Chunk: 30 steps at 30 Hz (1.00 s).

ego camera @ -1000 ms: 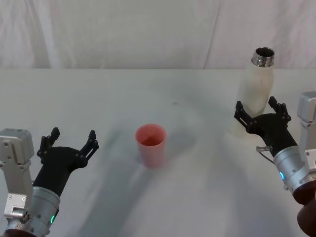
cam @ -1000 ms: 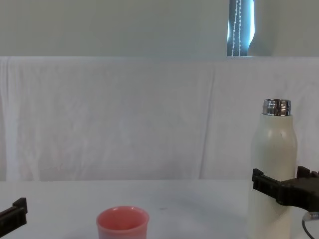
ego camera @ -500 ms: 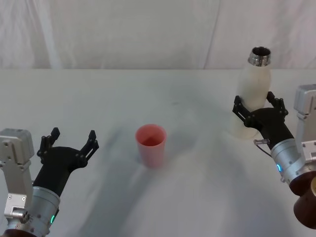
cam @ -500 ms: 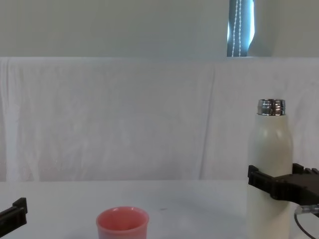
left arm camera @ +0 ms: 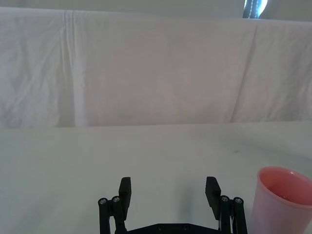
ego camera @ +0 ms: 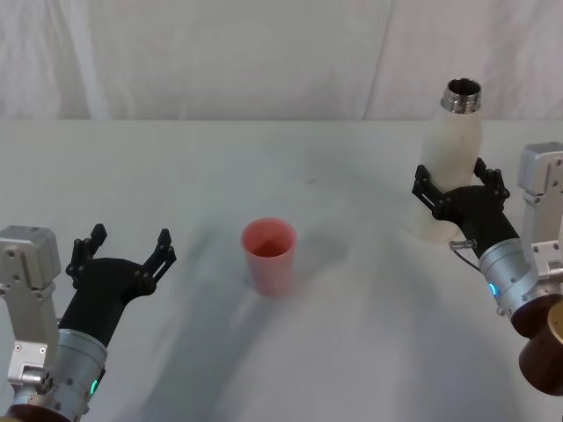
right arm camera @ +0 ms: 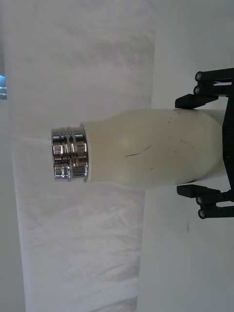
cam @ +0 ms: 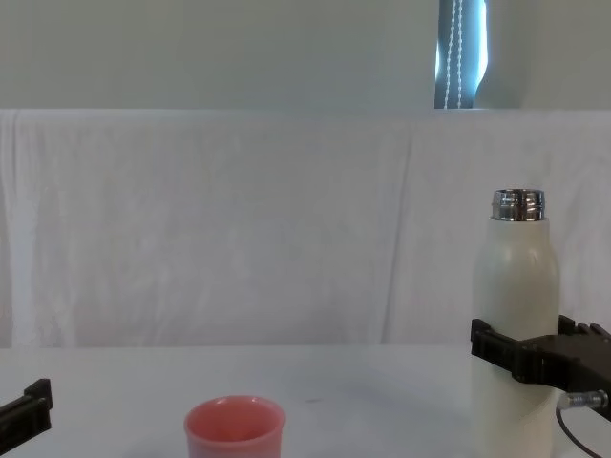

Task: Grasp the thermos with one hand and pour water into the cup lid.

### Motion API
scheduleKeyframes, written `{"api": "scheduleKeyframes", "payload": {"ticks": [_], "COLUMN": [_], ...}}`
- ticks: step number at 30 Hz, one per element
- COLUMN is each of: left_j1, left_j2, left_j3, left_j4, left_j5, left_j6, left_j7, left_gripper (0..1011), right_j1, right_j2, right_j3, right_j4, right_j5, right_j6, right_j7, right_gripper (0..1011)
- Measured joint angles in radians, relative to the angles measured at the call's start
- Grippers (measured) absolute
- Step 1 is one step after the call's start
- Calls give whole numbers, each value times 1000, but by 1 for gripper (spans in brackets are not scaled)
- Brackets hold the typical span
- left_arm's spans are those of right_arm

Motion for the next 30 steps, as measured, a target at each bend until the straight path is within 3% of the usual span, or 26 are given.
{"api": "scheduleKeyframes", "payload": {"ticks": [30], "left_j1": [0], "left_j2": [0], "left_j3": [0], "left_j4": [0], "left_j5": [0], "left_j6": [0], "left_j7": [0], "left_gripper": [1001], "right_j1": [58], "right_j2": [-3], "right_j3": [3], "right_j4": [63], "right_j5": [-4], "right_j6": [-10], "right_j7": [6], "right_gripper": [1001]}}
